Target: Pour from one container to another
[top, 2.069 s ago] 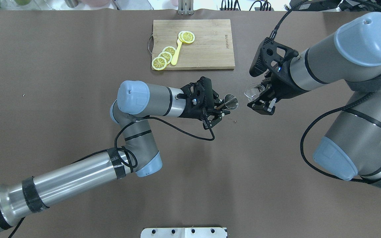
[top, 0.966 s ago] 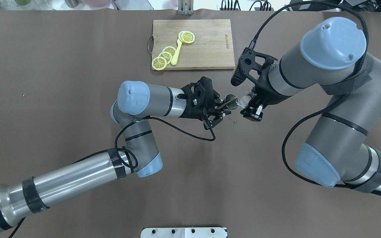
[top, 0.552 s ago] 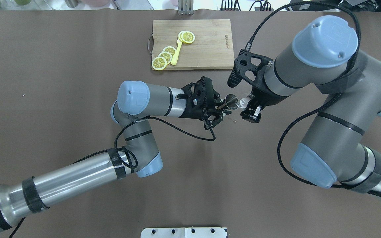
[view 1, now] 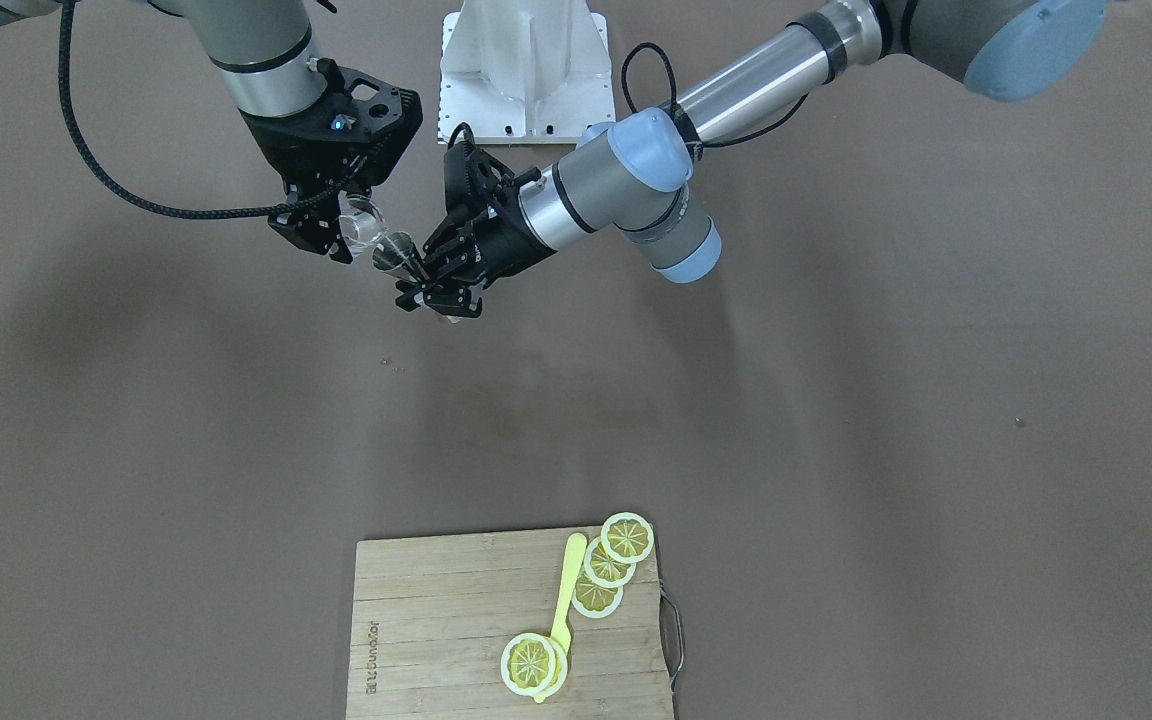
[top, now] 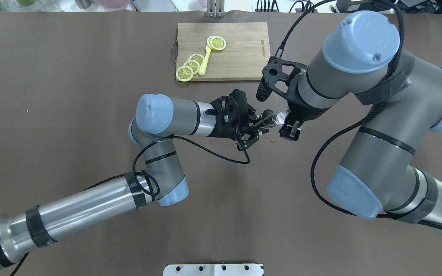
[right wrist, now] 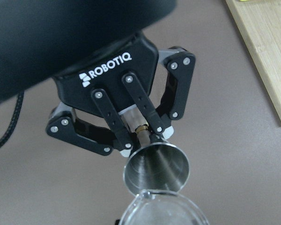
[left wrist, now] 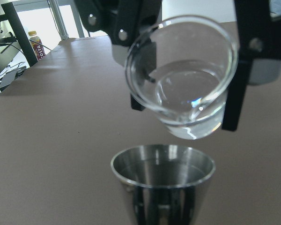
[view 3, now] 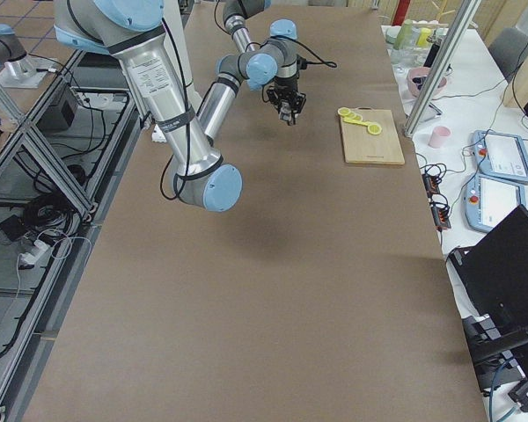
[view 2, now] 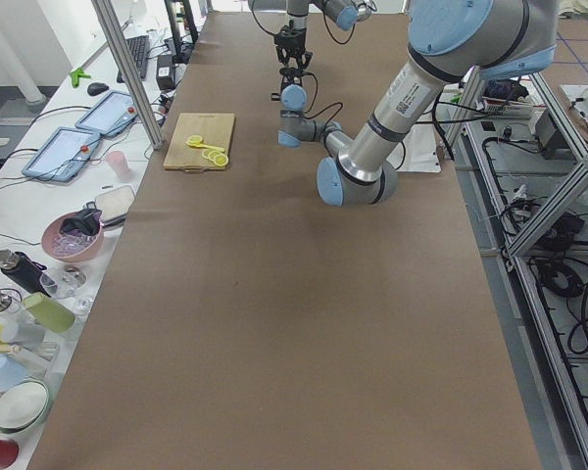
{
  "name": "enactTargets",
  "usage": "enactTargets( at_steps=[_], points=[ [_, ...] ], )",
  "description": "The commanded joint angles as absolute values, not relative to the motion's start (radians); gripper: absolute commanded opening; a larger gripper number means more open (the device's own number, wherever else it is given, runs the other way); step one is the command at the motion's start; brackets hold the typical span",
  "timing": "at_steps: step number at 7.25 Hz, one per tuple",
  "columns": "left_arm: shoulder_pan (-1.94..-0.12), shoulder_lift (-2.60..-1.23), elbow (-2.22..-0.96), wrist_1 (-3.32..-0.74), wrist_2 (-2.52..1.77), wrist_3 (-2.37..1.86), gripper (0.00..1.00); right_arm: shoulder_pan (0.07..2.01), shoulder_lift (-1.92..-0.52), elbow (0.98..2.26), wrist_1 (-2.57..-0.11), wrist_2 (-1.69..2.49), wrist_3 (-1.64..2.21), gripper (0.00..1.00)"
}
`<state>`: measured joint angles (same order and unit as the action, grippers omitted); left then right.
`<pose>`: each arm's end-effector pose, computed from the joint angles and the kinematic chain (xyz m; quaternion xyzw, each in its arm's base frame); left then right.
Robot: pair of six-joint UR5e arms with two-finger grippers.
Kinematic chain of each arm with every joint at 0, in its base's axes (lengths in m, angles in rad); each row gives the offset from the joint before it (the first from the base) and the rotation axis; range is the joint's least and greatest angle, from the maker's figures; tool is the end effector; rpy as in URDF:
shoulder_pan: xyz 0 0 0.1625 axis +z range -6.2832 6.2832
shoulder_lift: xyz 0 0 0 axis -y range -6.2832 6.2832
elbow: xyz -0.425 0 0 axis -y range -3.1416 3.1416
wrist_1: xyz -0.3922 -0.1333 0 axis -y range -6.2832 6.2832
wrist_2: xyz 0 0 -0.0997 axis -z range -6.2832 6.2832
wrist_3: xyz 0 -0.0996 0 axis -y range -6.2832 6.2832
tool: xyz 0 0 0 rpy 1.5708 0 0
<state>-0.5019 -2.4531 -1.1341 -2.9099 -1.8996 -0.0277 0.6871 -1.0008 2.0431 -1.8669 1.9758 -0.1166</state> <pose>0.6115 -0.4509 0.1461 0.6019 0.4880 0.4185 0.4737 -0.3752 -0.4295 0.1812 0.2610 -0.3073 -0.5018 0.7653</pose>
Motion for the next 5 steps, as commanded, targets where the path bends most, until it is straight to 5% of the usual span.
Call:
enactTargets(
  at_steps=[1,5],
  points=[
    [-0.5,-2.453,-1.135,-2.91,-1.891,-0.028,0.0,0.684,-0.982,2.034,-1.919,1.962,-0.152,0.0],
    [-0.499,-2.453,-1.135,-2.91,-1.891,-0.028,0.0,0.681,-0.914,1.973,-1.982,1.942,-0.206,0.0]
  ],
)
